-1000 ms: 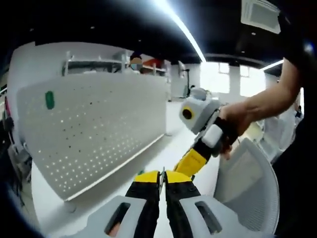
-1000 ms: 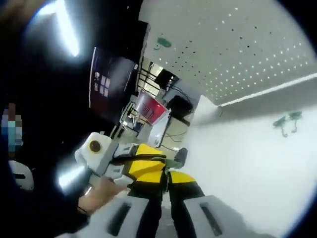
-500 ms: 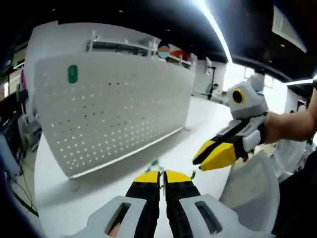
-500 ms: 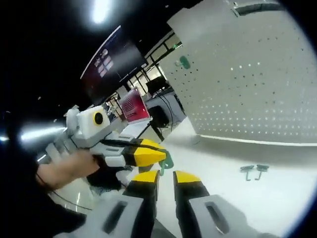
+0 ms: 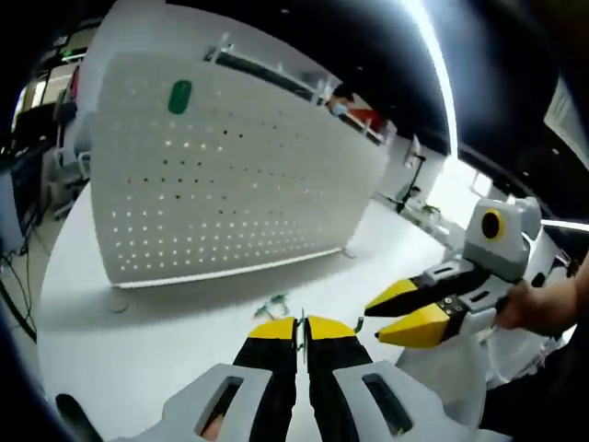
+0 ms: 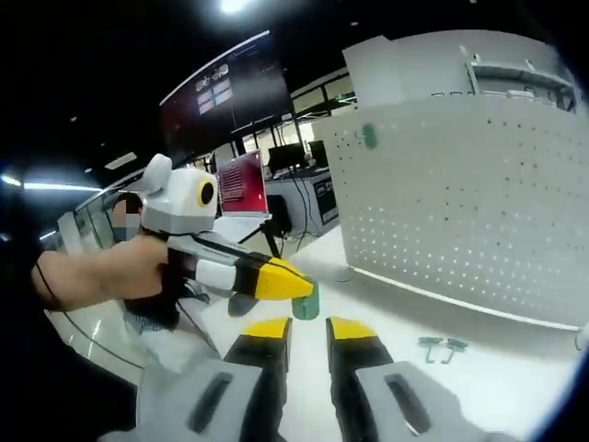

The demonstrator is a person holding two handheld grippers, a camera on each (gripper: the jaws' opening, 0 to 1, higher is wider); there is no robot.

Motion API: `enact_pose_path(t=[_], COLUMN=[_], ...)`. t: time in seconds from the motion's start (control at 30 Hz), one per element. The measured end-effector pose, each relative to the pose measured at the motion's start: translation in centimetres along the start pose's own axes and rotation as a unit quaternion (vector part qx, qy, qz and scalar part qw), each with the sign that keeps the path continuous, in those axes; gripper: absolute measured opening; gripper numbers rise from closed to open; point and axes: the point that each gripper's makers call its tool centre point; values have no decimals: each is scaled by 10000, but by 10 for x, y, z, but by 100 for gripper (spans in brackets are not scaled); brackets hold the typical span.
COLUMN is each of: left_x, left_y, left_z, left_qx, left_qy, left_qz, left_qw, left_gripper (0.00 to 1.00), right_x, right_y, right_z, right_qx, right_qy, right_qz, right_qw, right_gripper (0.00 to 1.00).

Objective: Insert the hook assembly into the mounting plate slot until the hook locks in place.

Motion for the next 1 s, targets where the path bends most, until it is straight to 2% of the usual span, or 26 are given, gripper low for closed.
enact_pose_path(t=[0.2, 0.43, 1.0], left_x=[-2, -4, 2], left_y=[3, 3, 10], left_z=[10, 20, 27], left_qx=[-78, -208, -299], left_qy=[277, 378, 642], left_qz=[40, 58, 249], left_qw=[9996, 9991, 9972], left_gripper=[1, 1, 1], right_x=[1, 2, 8], right_y=[-7, -8, -7], right_z=[-5, -7, -13], right_qx=[15, 77, 72], right_qy=[421, 492, 884], right_qz=[-44, 5, 67], right_qw=[9991, 9988, 9960], right_gripper=[11, 9, 1])
Point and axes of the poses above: the point that each gripper's makers call its tool centre point, and the gripper's own axes: y roughly backward along the fingers, z roughly to its right, x roughly out of its top, and after that the axes turned 5 degrees about z, right-handed
